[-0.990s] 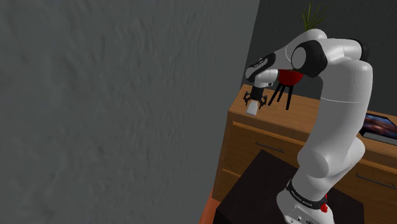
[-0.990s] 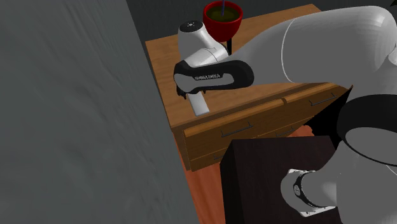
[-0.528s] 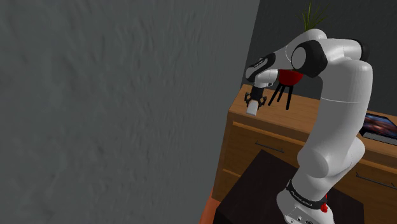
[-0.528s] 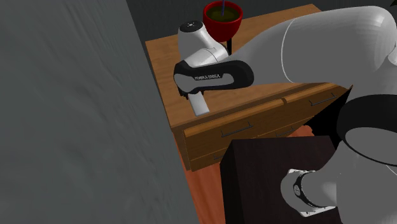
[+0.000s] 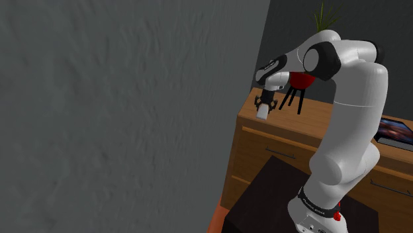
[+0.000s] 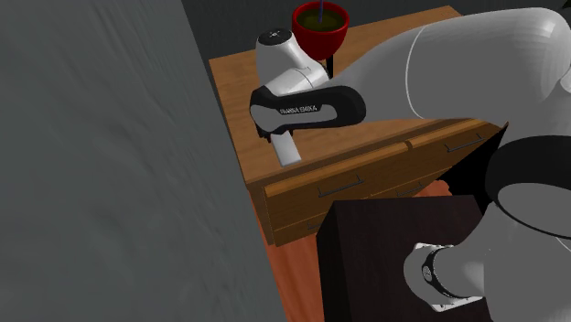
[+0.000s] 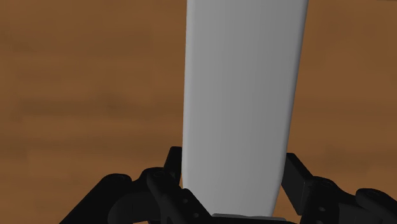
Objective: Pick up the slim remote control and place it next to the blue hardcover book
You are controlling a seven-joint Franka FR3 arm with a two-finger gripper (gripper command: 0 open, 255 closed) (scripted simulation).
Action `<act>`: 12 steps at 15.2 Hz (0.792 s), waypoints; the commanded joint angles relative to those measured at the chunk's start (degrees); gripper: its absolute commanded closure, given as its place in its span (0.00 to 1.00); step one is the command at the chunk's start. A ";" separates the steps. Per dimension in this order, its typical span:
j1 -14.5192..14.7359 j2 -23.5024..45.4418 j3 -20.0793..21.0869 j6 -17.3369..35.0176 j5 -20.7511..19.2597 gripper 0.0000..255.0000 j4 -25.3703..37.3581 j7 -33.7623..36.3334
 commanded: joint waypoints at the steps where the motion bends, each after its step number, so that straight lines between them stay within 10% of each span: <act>1: 0.14 -0.70 -0.12 -0.97 -0.36 1.00 0.33 0.28; 12: 0.66 -4.79 -0.75 -8.39 -2.47 1.00 3.99 1.66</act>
